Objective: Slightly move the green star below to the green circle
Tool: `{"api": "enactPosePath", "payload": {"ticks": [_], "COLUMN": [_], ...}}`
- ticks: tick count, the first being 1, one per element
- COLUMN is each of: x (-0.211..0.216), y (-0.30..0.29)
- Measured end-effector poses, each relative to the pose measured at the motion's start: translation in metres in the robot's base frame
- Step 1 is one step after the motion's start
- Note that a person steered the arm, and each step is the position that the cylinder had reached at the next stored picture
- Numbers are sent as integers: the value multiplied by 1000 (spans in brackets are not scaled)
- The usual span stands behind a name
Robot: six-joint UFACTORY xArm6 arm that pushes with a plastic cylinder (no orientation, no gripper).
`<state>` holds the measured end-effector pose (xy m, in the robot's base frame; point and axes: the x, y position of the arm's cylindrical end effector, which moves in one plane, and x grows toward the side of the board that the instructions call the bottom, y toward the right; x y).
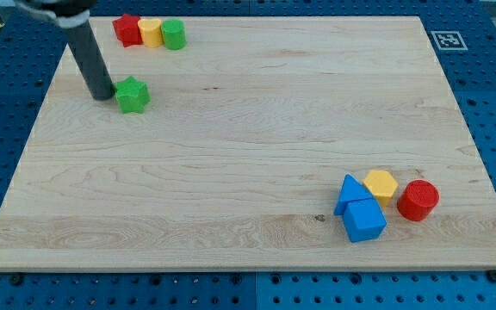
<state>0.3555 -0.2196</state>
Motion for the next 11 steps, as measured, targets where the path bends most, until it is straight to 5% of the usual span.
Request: {"api": "enactPosePath", "payload": {"ticks": [3, 6, 8, 9, 11], "x": [48, 4, 58, 27, -7], "y": [26, 62, 140, 169, 56]}}
